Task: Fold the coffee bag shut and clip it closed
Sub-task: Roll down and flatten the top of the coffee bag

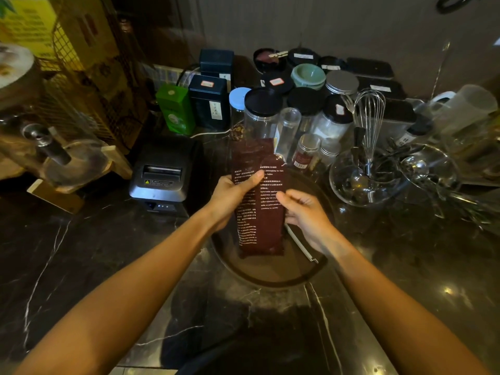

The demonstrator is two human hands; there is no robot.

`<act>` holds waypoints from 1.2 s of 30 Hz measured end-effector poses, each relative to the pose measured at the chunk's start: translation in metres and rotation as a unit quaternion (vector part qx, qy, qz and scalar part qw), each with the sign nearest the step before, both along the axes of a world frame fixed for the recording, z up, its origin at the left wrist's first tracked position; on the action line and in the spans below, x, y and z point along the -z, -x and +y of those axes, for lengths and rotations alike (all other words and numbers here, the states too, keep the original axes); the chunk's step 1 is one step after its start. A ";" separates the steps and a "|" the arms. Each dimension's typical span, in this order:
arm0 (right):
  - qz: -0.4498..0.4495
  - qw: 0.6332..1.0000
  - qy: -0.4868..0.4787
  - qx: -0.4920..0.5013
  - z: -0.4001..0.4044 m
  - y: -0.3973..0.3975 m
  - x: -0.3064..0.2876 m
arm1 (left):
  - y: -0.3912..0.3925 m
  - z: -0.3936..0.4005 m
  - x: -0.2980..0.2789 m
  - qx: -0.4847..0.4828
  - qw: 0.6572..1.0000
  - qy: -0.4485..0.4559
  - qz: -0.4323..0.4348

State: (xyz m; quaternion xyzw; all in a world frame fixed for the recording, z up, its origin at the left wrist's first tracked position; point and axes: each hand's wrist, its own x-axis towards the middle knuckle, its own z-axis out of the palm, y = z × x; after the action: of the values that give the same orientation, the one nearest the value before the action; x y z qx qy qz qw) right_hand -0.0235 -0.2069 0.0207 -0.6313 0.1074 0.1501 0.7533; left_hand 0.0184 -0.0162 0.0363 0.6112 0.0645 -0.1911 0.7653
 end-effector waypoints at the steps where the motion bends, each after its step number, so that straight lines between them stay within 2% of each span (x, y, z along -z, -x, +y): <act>1: -0.004 1.000 0.009 0.005 -0.001 -0.002 0.001 | 0.000 0.001 -0.001 0.018 1.000 -0.006 -0.001; 6: 0.013 0.999 0.018 0.033 -0.009 -0.003 0.005 | 0.001 0.012 0.009 0.079 0.995 -0.047 -0.033; 11: 0.001 0.999 0.044 -0.001 -0.011 -0.007 -0.001 | 0.006 0.021 0.021 0.071 0.994 -0.057 -0.053; 15: 0.002 0.998 0.068 0.012 -0.013 -0.012 -0.001 | 0.005 0.018 0.020 0.084 0.993 -0.053 -0.063; 20: 0.013 0.998 0.052 0.012 -0.014 -0.015 0.003 | 0.004 0.023 0.026 0.073 0.995 -0.048 -0.043; 25: 0.034 0.999 -0.019 0.021 -0.013 -0.012 0.004 | 0.003 0.023 0.033 0.055 0.997 -0.053 -0.014; 28: 0.046 0.998 0.004 0.050 -0.013 -0.010 0.004 | 0.005 0.021 0.034 0.050 0.996 -0.072 -0.015; 32: 0.045 0.998 0.025 0.039 -0.016 -0.008 0.006 | 0.005 0.020 0.031 0.087 0.992 -0.082 -0.033; 36: 0.040 0.998 0.024 0.040 -0.020 -0.011 0.006 | 0.005 0.019 0.026 0.115 0.992 -0.049 -0.008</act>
State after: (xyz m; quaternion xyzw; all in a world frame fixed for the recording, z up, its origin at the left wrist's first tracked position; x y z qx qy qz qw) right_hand -0.0129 -0.2272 0.0147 -0.6378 0.1658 0.1426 0.7385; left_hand 0.0129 0.0032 0.0107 0.6527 -0.0026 -0.2697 0.7080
